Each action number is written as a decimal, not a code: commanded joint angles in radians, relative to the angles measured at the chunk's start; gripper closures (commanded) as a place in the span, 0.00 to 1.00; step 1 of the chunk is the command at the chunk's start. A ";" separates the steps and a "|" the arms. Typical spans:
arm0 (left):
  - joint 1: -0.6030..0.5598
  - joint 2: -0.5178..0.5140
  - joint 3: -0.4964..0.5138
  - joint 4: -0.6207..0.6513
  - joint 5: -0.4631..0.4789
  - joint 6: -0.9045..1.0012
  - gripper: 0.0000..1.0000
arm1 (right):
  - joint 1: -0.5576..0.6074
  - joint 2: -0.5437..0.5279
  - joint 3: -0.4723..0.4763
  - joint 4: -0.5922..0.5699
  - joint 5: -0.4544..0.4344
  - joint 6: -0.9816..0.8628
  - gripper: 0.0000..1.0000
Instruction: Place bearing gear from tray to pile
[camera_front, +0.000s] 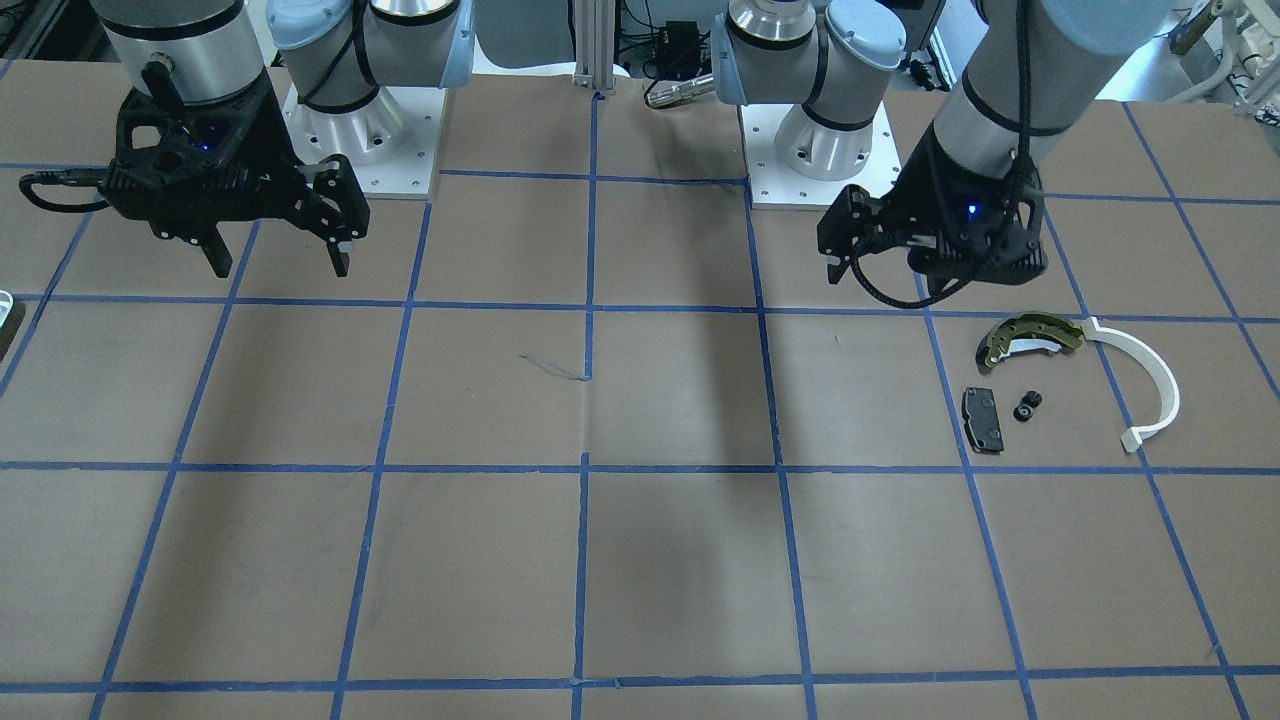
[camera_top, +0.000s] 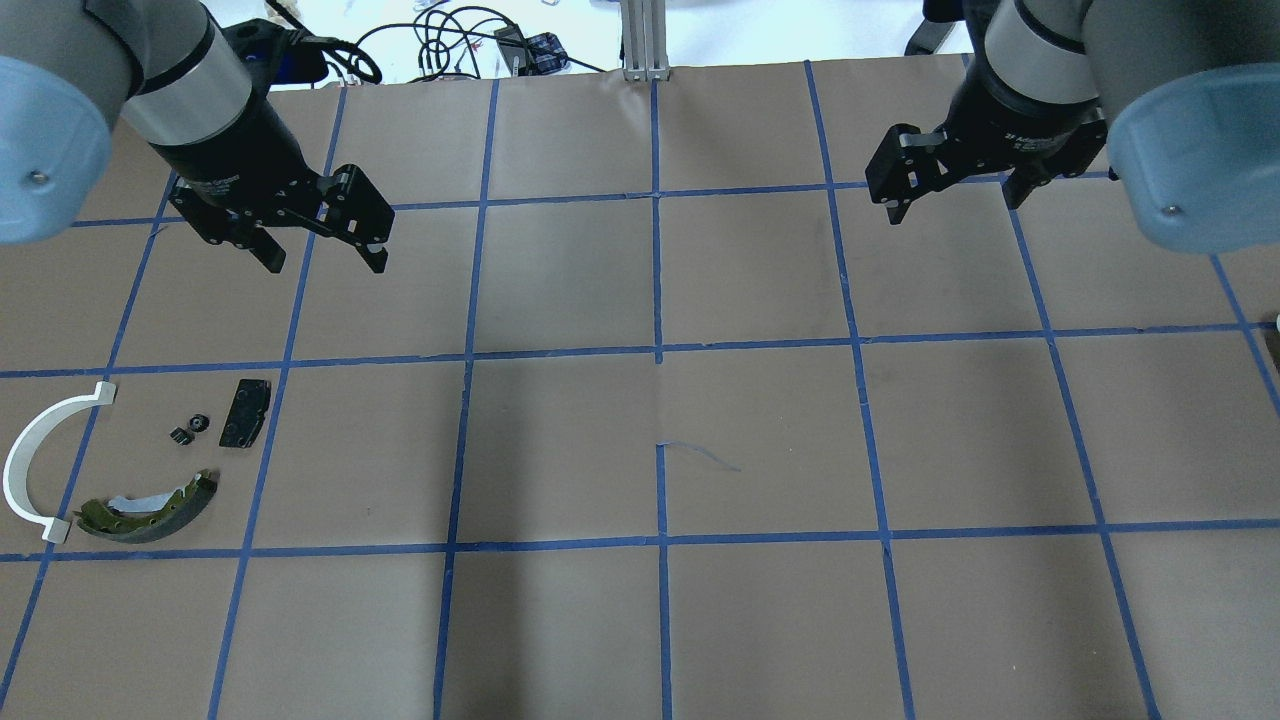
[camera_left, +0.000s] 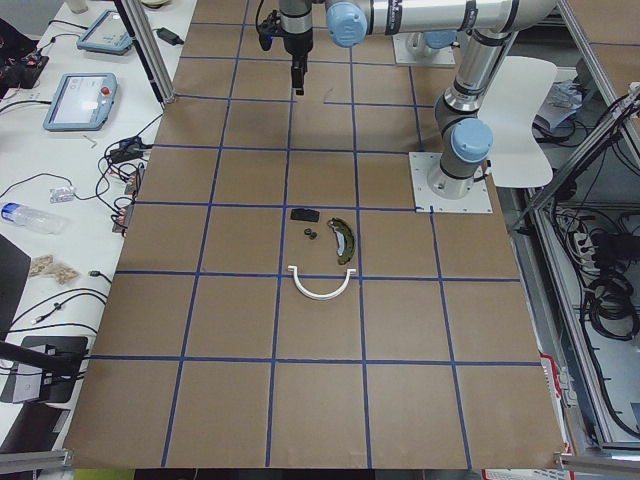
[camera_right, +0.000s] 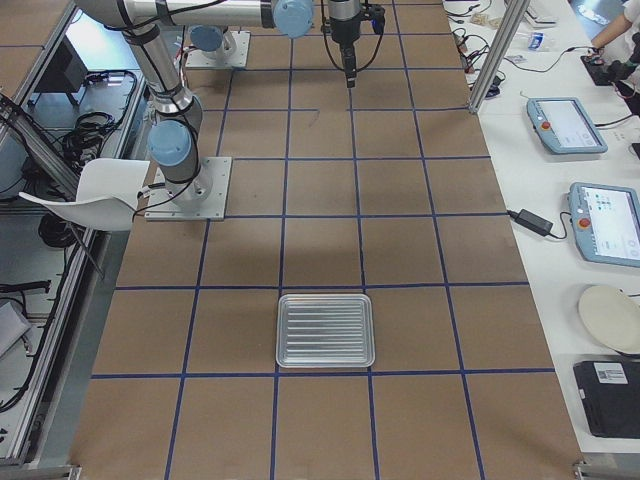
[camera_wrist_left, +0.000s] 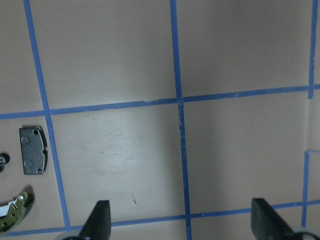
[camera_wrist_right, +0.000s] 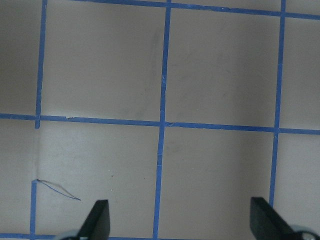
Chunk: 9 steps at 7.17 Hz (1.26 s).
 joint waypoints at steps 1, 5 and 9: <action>-0.002 0.049 -0.014 -0.036 0.008 0.012 0.00 | -0.006 -0.003 -0.001 0.003 0.001 0.000 0.00; -0.001 0.061 -0.050 -0.030 0.011 0.013 0.00 | -0.006 0.000 0.000 0.000 0.003 0.000 0.00; 0.001 0.078 -0.082 -0.024 0.011 0.013 0.00 | -0.008 0.000 0.000 0.002 0.004 0.000 0.00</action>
